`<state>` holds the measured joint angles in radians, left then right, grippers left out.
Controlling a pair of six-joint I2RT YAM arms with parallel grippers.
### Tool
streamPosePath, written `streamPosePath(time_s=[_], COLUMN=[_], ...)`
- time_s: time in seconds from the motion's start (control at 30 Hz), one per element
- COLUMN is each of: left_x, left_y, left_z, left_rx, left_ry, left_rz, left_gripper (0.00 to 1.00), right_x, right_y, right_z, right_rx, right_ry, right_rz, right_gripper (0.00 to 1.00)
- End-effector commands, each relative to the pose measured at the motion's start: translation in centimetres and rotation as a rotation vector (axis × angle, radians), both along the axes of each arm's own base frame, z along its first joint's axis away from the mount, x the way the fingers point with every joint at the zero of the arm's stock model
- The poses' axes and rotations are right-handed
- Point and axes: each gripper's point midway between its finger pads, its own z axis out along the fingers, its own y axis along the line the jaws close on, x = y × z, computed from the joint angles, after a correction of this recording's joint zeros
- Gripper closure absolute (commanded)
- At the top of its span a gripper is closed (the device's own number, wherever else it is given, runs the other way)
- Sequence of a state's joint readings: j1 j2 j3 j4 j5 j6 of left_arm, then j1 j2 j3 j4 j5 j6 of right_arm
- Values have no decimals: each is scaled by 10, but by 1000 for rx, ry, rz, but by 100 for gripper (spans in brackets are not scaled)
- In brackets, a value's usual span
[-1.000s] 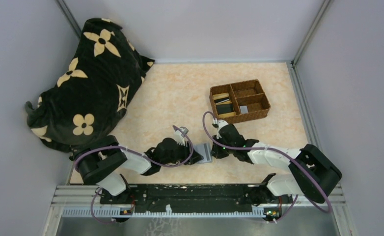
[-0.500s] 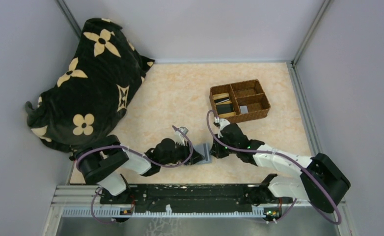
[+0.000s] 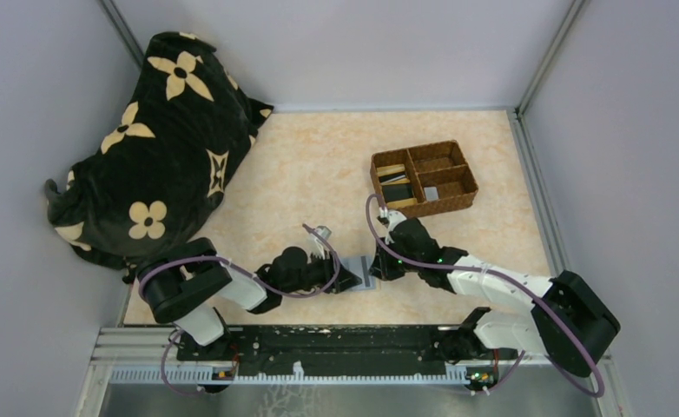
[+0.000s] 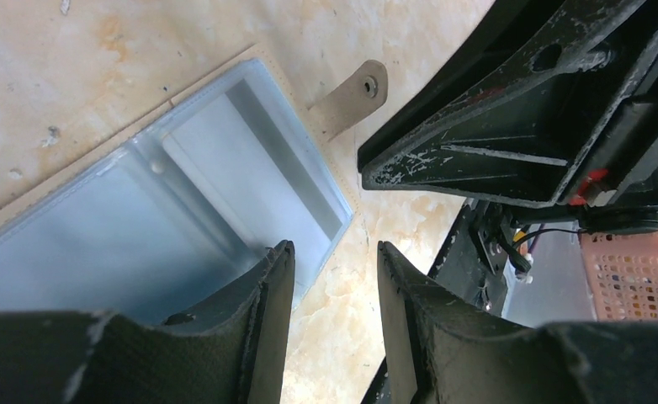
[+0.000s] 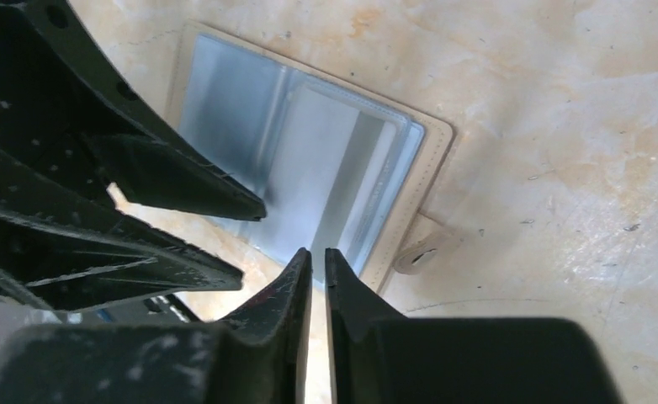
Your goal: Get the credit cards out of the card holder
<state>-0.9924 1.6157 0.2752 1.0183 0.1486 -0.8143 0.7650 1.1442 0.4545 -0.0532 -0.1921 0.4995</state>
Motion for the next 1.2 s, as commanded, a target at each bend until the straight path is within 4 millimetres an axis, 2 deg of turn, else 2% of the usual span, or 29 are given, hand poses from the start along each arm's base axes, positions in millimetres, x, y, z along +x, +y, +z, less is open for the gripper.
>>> streamPosePath(time_s=[0.0,0.07,0.13,0.37,0.57,0.87,1.07,1.17], left_x=[-3,-3,-4,-7,-8,-12,-12,-13], left_y=[1,5,10,22,20,15,17,17], left_z=[8,6,4,-6,-10,-10,-12,-13], left_rx=[-31,-15,-3,29,22,-7,-2,-6], left_ry=[-15,-17,-16,-2,13,29,32,33], left_rz=[-11,-5,3,24,15,-4,0,-3], left_gripper=[53,53,53,52,53,53,53,53], right_x=[11,12,12,12,12,10,18,18], right_y=[4,5,7,15,12,13,6,10], right_z=[0,-5,-7,-11,-3,-7,9,6], right_rx=[-16,-18,-13,9,15,17,6,2], right_ry=[-19,-14,-7,7,-12,5,-58,-42], right_rz=[-35,-41,-36,-21,-25,-22,-56,-37], right_gripper=[77,67,63,63,66,67,68,68])
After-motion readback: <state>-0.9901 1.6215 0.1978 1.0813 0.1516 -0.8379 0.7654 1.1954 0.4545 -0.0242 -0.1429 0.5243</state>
